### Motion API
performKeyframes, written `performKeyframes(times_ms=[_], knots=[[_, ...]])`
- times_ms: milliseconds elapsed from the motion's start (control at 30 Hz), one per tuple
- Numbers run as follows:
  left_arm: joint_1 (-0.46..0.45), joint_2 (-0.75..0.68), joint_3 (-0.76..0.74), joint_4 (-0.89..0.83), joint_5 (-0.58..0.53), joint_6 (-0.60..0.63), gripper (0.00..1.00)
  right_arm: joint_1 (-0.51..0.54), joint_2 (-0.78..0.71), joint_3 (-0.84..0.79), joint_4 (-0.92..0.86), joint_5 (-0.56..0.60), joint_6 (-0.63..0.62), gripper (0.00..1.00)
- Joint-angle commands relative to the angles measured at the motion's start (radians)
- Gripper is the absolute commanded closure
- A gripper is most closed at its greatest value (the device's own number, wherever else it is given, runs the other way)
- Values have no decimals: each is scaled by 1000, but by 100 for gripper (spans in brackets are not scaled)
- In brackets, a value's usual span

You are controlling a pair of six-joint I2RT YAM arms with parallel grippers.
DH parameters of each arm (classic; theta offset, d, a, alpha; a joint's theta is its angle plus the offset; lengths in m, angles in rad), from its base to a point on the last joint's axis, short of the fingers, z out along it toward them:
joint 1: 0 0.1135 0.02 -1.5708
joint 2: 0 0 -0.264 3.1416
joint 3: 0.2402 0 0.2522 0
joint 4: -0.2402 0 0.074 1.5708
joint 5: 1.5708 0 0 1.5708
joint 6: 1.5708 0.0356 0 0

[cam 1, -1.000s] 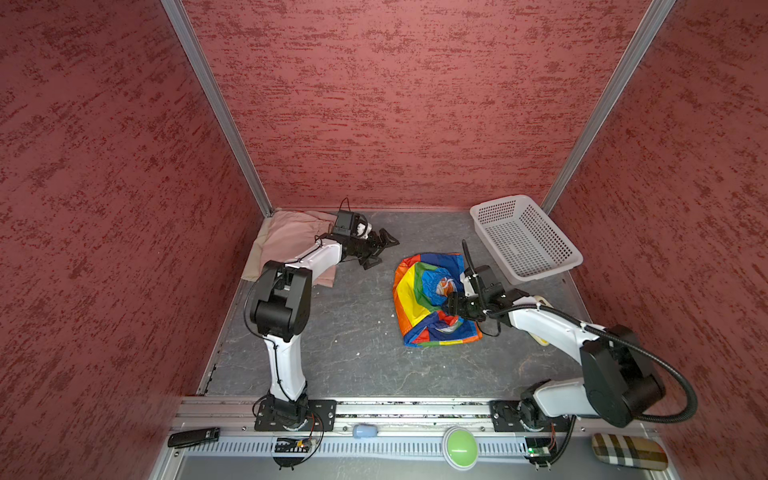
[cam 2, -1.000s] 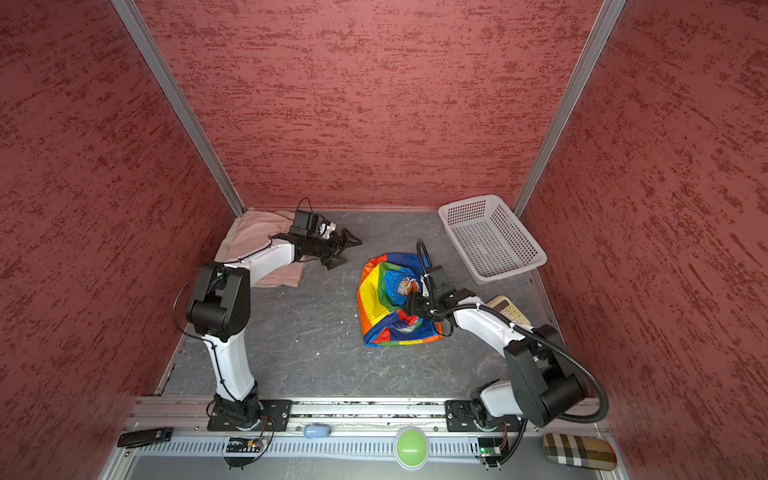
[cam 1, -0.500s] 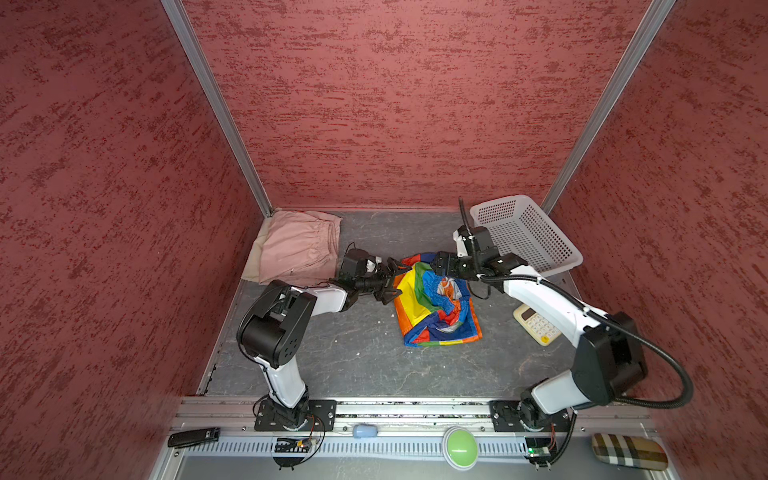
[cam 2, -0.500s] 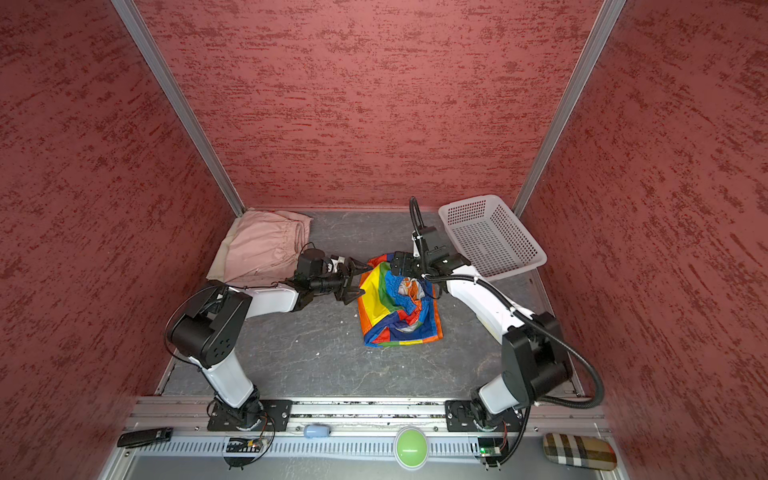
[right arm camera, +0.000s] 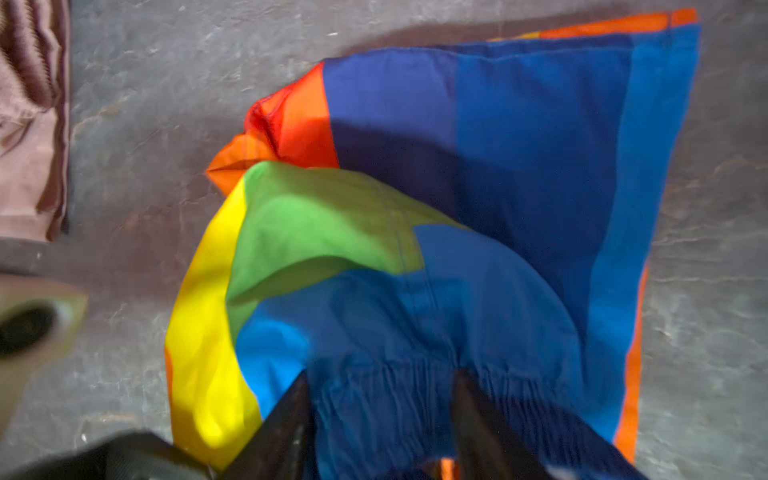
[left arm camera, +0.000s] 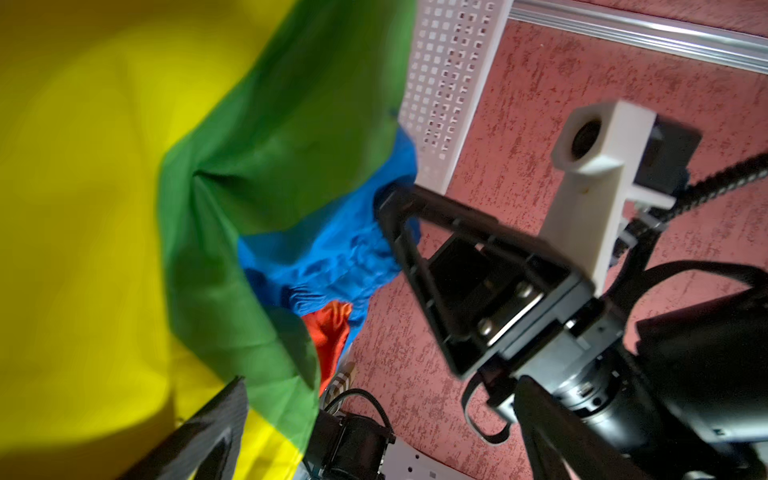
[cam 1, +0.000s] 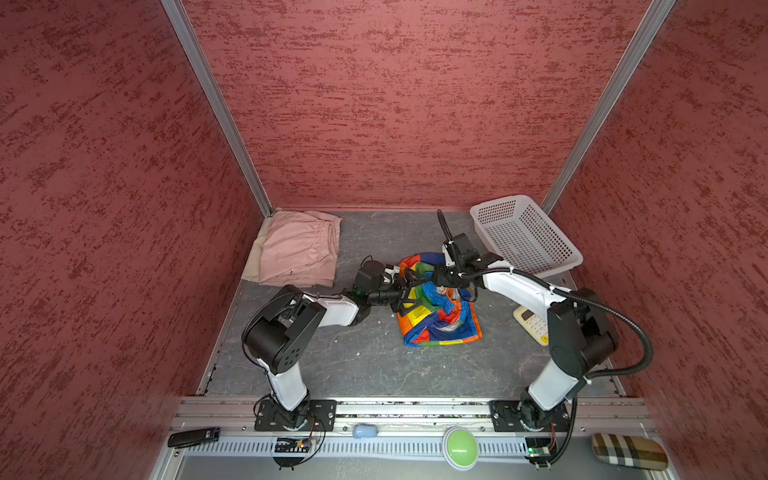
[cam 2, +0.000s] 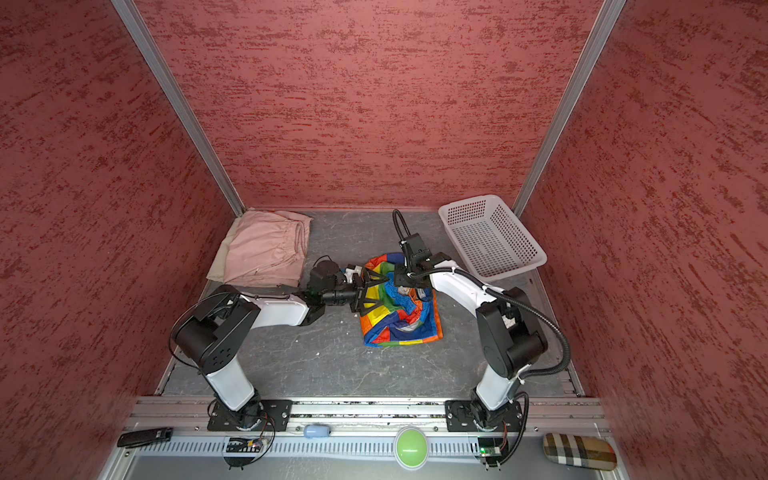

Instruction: Fold and stack the shorts

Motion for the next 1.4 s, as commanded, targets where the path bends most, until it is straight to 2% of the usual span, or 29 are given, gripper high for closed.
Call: performKeyframes(times_ms=[0, 167, 267, 433, 567, 667, 767, 800, 867, 1033, 1100, 1200, 1267, 1367], knots=[[-16, -6, -71, 91, -37, -58, 1, -30, 37, 38, 1, 39, -21, 66], [-54, 3, -117, 101, -62, -55, 1, -66, 71, 35, 22, 15, -42, 100], [-67, 38, -114, 61, -68, -14, 1, -106, 52, 31, 37, -24, -43, 100], [-66, 121, -145, 134, -69, -19, 1, -200, 2, 57, 8, -44, -95, 100], [-67, 152, -146, 142, -69, -7, 1, -279, 76, 46, 19, -48, -152, 100], [-69, 143, -141, 147, -71, -5, 1, -292, 140, 63, 39, -75, -177, 99], [-55, 80, -78, 78, -37, 40, 1, -292, 108, 79, 58, -132, -174, 63], [-49, 54, -48, 38, -21, 60, 1, -290, 87, 86, 56, -141, -171, 56], [-31, -11, 27, -55, 17, 111, 1, -287, 32, 106, 33, -154, -173, 33], [41, -142, 254, -462, 56, 316, 1, -241, -166, 69, 22, -189, -136, 5], [95, -135, 301, -514, 65, 331, 1, -221, -242, 2, 48, -209, -99, 1], [161, -67, 311, -407, 102, 253, 1, -215, -367, -164, 151, -265, -24, 1], [166, 21, 379, -387, 145, 235, 1, -204, -426, -265, 238, -348, 27, 1], [152, 140, 496, -425, 198, 264, 1, -160, -459, -347, 250, -347, 47, 1]])
